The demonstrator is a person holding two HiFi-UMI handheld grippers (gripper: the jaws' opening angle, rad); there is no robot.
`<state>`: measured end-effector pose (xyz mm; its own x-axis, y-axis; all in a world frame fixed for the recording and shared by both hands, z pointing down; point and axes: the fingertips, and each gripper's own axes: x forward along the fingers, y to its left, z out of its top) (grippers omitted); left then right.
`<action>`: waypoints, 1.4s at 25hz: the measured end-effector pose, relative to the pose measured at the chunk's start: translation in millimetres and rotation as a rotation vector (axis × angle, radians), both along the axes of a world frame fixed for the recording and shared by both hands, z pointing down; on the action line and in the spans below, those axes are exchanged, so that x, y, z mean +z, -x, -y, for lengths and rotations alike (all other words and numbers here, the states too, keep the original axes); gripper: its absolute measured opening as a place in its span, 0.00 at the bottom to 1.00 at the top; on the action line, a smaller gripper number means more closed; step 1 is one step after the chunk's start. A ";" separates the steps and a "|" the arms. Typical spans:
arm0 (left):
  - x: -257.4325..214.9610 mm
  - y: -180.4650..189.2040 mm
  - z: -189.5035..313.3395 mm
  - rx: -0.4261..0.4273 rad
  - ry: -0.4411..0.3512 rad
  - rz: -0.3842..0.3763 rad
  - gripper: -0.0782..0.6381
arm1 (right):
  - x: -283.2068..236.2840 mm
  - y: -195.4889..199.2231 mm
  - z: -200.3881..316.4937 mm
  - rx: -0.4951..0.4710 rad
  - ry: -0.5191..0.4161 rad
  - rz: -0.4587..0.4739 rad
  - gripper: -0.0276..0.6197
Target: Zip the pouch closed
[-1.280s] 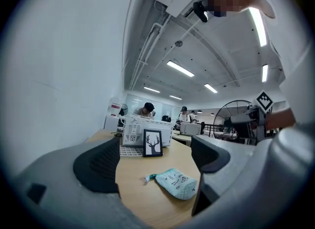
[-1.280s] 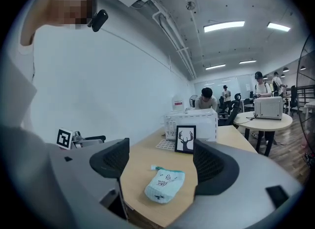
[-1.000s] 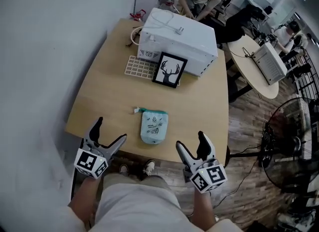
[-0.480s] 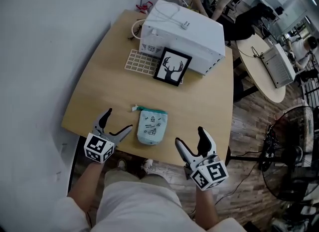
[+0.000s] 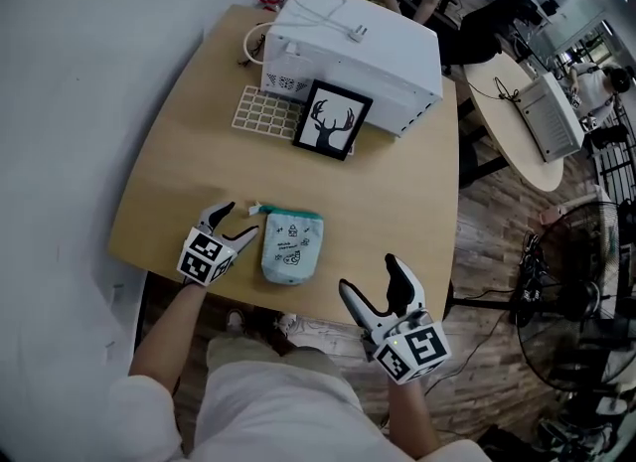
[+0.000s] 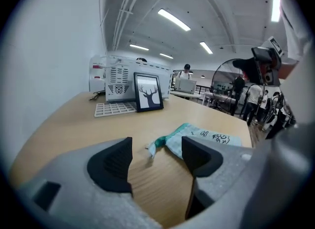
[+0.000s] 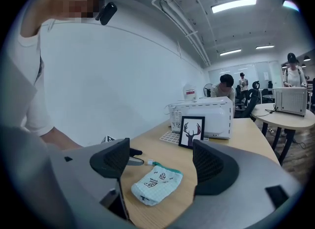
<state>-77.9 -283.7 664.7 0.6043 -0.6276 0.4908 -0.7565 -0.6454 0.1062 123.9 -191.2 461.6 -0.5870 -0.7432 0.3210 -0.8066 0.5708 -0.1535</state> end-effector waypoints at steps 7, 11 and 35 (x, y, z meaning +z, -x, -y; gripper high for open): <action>28.5 -14.7 19.8 0.089 0.061 0.105 0.46 | -0.1 -9.6 -6.6 0.013 0.011 -0.018 0.64; 41.6 -15.2 24.1 0.098 0.128 0.130 0.45 | -0.2 -18.8 -9.3 0.038 0.008 -0.015 0.63; 44.0 -26.2 26.4 0.211 0.080 0.204 0.16 | 1.7 -4.8 -16.9 0.027 0.034 0.052 0.59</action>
<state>-51.7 -310.1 708.7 0.6009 -0.4536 0.6582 -0.6177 -0.7861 0.0221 128.7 -174.3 463.3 -0.5832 -0.7482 0.3163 -0.8122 0.5424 -0.2146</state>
